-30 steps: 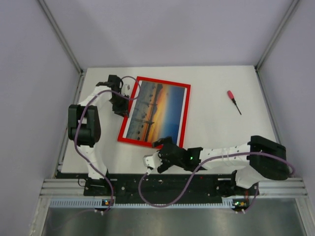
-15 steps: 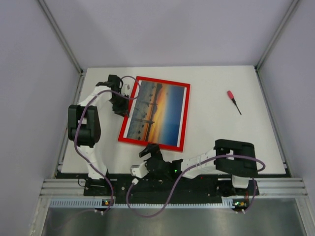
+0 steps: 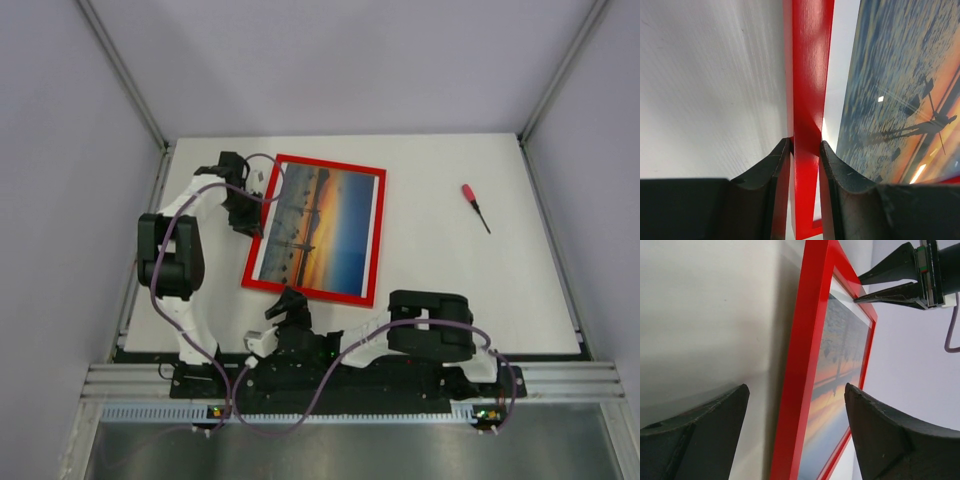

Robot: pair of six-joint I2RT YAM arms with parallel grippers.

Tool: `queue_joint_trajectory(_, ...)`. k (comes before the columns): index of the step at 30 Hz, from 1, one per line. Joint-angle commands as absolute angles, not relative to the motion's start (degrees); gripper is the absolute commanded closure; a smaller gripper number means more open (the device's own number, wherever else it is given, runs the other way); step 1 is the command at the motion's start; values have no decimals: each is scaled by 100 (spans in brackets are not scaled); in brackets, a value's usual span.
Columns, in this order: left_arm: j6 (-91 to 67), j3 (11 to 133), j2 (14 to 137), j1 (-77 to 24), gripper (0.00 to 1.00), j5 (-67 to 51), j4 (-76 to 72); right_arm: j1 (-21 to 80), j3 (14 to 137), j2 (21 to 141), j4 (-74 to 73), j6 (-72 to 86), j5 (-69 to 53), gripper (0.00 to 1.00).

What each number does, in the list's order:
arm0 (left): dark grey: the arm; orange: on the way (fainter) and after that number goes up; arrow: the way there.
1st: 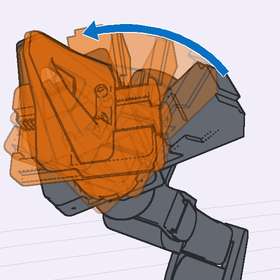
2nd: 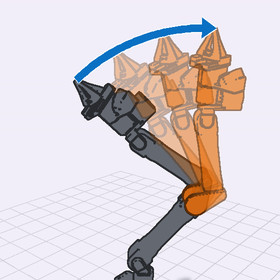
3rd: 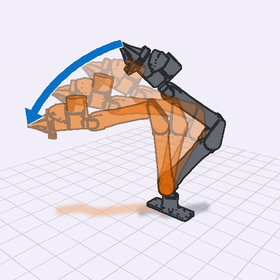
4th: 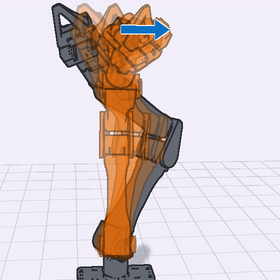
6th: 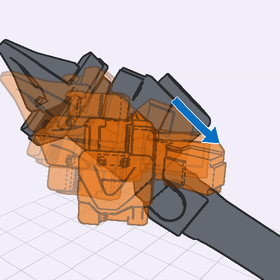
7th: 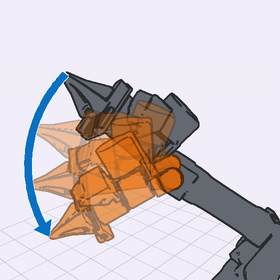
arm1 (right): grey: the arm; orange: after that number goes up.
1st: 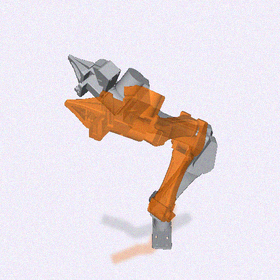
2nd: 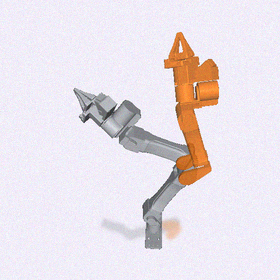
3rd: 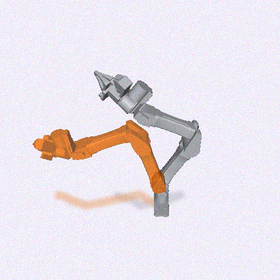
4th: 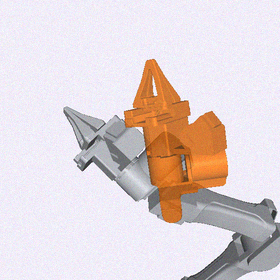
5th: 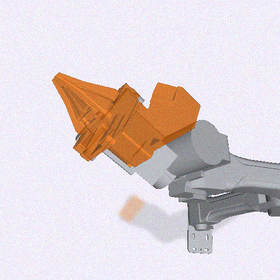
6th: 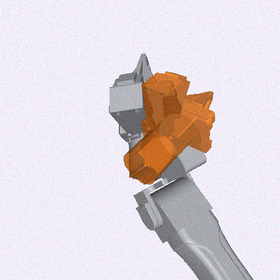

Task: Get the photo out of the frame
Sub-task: Turn over the photo frame at the center of the board.

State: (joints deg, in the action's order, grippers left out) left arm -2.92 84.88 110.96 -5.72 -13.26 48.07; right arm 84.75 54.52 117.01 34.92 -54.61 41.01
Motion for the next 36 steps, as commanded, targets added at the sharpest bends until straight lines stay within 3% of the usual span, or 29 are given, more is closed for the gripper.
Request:
queue_joint_trajectory(1,-439,8692,10565,-580,100,-1811,4729,8543,5589,12242,3735,-5624,4315,21)
queue_joint_trajectory(13,-431,8692,10477,-580,100,-1872,4764,8104,5941,12832,3973,-5836,4561,35)
queue_joint_trajectory(16,-431,8684,10468,-580,100,-1890,4764,8007,6020,12885,3973,-5836,4561,47)
queue_joint_trajectory(19,-431,8684,10468,-580,100,-1890,4764,7980,6038,12920,4095,-5915,4579,68)
queue_joint_trajectory(26,-422,8684,10485,-580,100,-1907,4772,7989,5907,13078,5043,-6547,4790,99)
queue_joint_trajectory(32,-404,8736,10520,-580,100,-1837,4790,7989,5643,12912,5993,-7109,4948,100)
queue_joint_trajectory(36,-369,8806,10582,-563,90,-1793,4834,7981,5432,12753,6634,-7557,4983,100)
